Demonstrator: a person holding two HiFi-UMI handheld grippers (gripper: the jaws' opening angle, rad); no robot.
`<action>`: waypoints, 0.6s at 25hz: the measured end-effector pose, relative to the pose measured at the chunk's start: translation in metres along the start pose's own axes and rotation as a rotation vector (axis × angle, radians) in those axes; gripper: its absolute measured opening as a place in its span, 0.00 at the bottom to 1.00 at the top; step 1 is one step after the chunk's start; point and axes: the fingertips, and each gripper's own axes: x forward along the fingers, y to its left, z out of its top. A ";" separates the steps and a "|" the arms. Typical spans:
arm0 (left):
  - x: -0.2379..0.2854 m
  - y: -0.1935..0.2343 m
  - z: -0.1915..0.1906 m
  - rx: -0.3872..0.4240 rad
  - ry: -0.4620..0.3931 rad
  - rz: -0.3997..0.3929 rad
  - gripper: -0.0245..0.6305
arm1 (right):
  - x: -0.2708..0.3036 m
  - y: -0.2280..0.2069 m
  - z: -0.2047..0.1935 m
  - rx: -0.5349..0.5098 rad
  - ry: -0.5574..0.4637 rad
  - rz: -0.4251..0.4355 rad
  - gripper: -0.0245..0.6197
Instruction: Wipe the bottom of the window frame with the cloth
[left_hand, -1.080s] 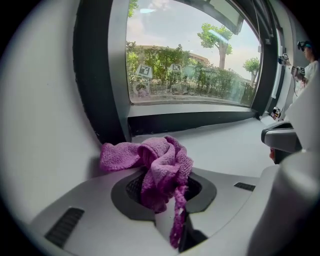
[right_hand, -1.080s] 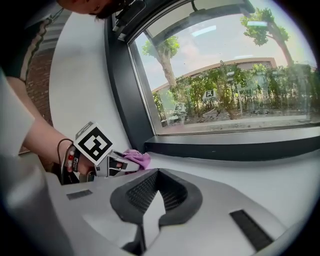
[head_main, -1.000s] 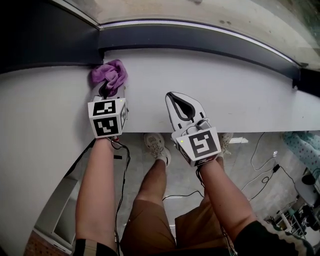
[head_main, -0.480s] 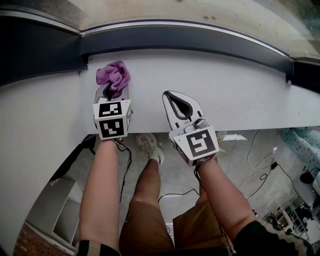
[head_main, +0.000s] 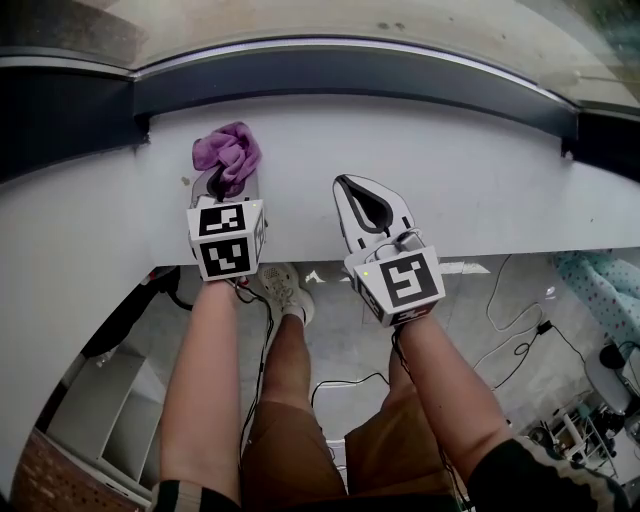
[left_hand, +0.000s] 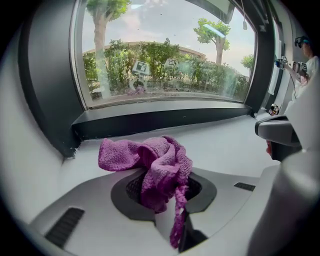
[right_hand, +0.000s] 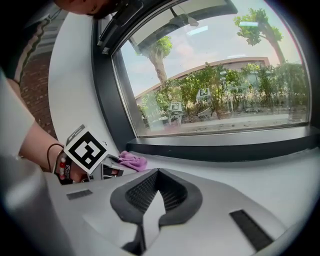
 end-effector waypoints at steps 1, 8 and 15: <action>0.001 -0.005 0.001 0.000 0.000 0.000 0.19 | -0.003 -0.003 0.000 0.000 -0.005 0.005 0.06; 0.008 -0.052 0.011 0.007 0.004 -0.035 0.19 | -0.025 -0.043 -0.002 -0.004 0.004 -0.033 0.06; 0.013 -0.091 0.017 0.006 0.005 -0.050 0.19 | -0.045 -0.067 -0.006 -0.007 0.017 -0.039 0.06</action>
